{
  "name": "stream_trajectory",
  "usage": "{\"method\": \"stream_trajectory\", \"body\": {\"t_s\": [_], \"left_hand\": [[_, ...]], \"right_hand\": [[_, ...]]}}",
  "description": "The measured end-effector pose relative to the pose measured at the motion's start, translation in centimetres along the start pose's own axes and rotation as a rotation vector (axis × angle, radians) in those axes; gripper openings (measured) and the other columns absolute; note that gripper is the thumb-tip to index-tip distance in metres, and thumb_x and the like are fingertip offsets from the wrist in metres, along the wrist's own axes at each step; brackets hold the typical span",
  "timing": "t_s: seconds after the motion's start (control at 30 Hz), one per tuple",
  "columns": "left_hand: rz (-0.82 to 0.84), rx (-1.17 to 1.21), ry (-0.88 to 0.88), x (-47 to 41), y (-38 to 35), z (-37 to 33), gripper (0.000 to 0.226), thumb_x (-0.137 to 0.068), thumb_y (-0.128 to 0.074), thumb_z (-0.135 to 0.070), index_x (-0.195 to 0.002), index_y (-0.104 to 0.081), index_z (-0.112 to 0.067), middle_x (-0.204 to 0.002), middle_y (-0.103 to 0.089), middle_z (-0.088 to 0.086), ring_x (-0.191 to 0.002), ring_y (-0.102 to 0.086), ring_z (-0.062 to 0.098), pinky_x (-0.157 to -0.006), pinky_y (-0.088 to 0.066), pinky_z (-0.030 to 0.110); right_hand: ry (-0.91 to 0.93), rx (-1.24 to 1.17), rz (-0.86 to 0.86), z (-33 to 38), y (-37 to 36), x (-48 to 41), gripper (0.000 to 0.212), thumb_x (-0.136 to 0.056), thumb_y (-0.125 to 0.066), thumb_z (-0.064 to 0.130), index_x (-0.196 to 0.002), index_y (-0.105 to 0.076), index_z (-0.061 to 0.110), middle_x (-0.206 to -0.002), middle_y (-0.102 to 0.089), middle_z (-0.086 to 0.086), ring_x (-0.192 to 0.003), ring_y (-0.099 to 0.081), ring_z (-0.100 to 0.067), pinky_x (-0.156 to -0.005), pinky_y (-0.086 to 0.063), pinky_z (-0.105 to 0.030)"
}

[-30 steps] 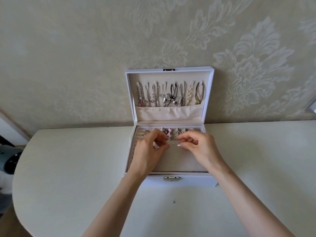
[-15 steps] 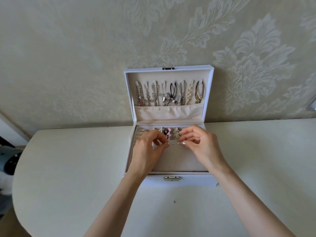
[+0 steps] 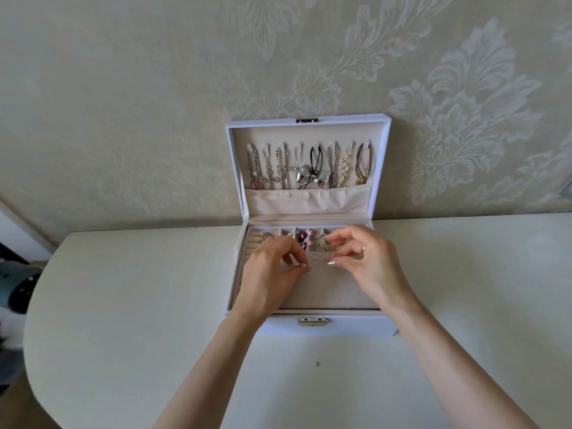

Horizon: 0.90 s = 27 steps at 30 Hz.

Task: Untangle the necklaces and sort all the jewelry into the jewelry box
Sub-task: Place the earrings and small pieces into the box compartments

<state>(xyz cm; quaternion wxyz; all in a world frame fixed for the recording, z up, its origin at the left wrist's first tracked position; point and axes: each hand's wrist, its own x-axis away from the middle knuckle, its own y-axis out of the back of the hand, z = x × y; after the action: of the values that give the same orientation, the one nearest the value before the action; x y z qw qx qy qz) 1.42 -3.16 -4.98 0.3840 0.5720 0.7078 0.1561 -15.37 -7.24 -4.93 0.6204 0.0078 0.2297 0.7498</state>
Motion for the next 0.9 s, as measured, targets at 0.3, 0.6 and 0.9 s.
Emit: {"method": "stream_trajectory", "body": {"t_s": [0.3,0.6,0.9], "left_hand": [[-0.070,0.055,0.048,0.0,0.0,0.1,0.017,-0.073,-0.077,-0.013,-0.072,-0.061,-0.020,-0.073,-0.058,-0.013,-0.076,-0.051,0.006,-0.060,-0.036,0.012],[-0.073,0.114,0.111,0.0,0.0,0.2,0.022,-0.074,-0.074,-0.010,-0.081,-0.059,-0.024,-0.075,-0.061,-0.016,-0.071,-0.052,0.006,-0.059,-0.035,0.011],[-0.104,0.142,0.202,-0.1,0.1,0.6,0.028,-0.078,-0.072,-0.010,-0.068,-0.055,-0.030,-0.073,-0.059,-0.013,-0.066,-0.048,0.004,-0.059,-0.035,0.008]], "right_hand": [[-0.017,-0.007,-0.057,-0.4,-0.1,-0.2,0.025,-0.066,-0.073,-0.015,-0.067,-0.068,0.010,-0.080,-0.062,-0.002,-0.063,-0.062,-0.008,-0.065,-0.048,-0.013],[-0.047,0.032,-0.135,-0.8,0.0,-0.2,0.037,-0.066,-0.069,-0.018,-0.061,-0.065,0.019,-0.077,-0.062,0.001,-0.063,-0.060,-0.009,-0.065,-0.047,-0.014],[-0.182,-0.050,-0.218,-0.2,0.2,0.1,0.021,-0.071,-0.069,-0.015,-0.067,-0.069,0.006,-0.068,-0.068,0.002,-0.056,-0.059,0.005,-0.058,-0.040,0.000]]}}
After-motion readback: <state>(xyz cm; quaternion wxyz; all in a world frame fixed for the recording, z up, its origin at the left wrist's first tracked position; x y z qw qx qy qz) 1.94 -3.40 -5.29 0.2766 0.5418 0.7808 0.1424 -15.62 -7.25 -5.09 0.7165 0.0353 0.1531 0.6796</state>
